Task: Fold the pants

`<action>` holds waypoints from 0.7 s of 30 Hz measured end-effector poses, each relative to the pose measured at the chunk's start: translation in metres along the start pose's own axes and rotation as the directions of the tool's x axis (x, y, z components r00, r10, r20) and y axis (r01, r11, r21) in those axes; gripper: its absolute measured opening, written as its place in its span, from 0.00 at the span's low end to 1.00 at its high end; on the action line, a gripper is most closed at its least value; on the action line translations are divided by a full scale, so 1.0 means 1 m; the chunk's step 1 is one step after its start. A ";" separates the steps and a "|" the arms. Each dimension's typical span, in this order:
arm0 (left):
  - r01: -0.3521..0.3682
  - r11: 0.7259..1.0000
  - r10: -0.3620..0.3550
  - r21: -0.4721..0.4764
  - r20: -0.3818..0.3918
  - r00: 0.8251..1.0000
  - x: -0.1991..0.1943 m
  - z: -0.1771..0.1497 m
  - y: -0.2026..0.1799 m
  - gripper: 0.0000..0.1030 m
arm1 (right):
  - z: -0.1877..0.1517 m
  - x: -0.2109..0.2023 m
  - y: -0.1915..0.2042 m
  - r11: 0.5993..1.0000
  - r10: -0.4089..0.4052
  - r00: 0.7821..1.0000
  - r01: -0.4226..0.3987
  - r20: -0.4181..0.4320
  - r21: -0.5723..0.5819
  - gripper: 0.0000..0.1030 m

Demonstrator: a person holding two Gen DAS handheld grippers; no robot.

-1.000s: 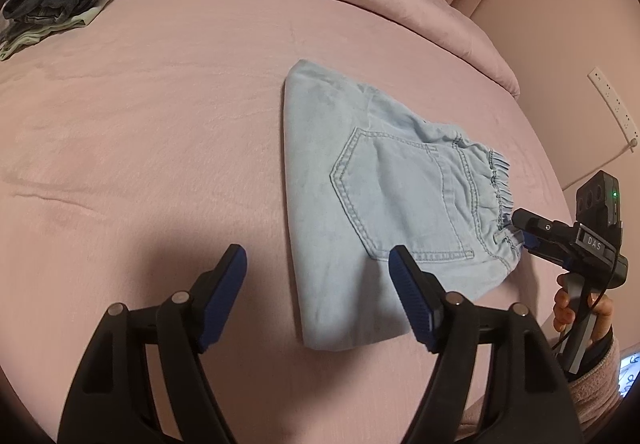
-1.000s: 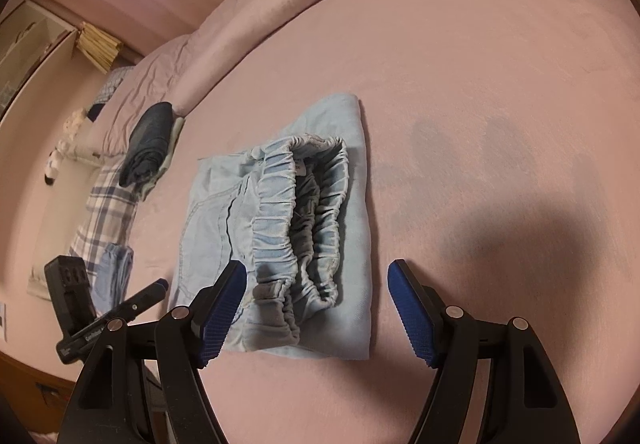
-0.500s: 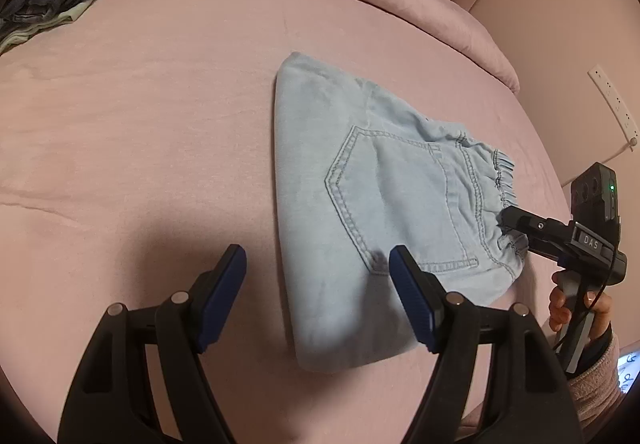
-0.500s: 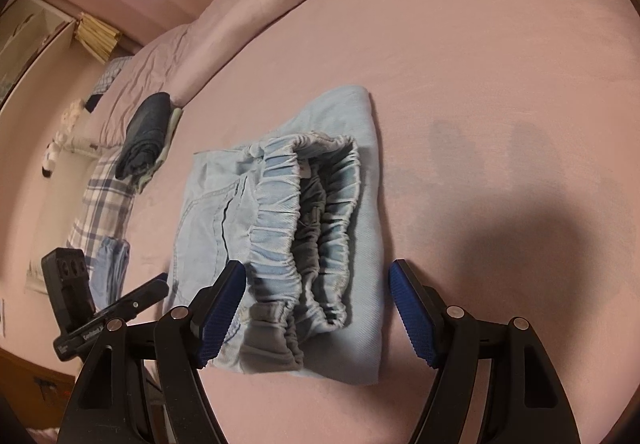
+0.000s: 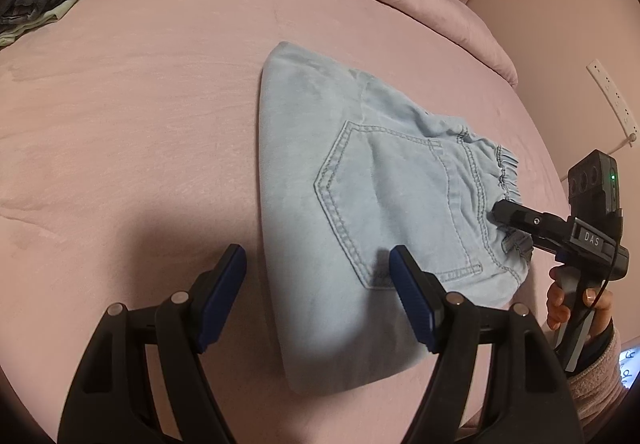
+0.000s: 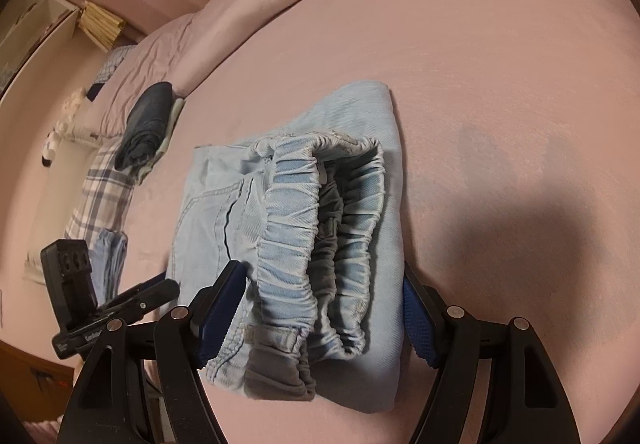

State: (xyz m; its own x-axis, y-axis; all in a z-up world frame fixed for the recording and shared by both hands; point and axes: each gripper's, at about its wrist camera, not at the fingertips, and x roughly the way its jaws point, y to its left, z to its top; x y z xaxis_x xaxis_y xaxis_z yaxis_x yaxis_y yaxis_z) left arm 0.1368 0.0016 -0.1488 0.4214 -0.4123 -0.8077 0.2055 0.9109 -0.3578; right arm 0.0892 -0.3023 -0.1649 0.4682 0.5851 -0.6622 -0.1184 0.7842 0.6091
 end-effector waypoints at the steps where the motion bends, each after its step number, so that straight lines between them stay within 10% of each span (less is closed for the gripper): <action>1: 0.001 1.000 -0.001 0.001 -0.001 1.000 0.001 0.002 0.001 0.72 | 0.000 0.001 0.000 1.000 0.000 1.000 0.000 -0.001 -0.002 0.73; 21: 0.011 1.000 -0.011 0.012 -0.006 1.000 0.003 0.005 0.001 0.72 | 0.005 0.008 0.005 1.000 -0.005 1.000 0.005 -0.005 -0.031 0.78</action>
State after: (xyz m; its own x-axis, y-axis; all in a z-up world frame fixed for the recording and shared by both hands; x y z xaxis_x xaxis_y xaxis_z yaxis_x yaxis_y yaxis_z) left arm 0.1421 0.0010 -0.1489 0.4140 -0.4226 -0.8063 0.2211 0.9059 -0.3612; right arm 0.0971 -0.2947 -0.1650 0.4640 0.5823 -0.6675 -0.1433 0.7929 0.5922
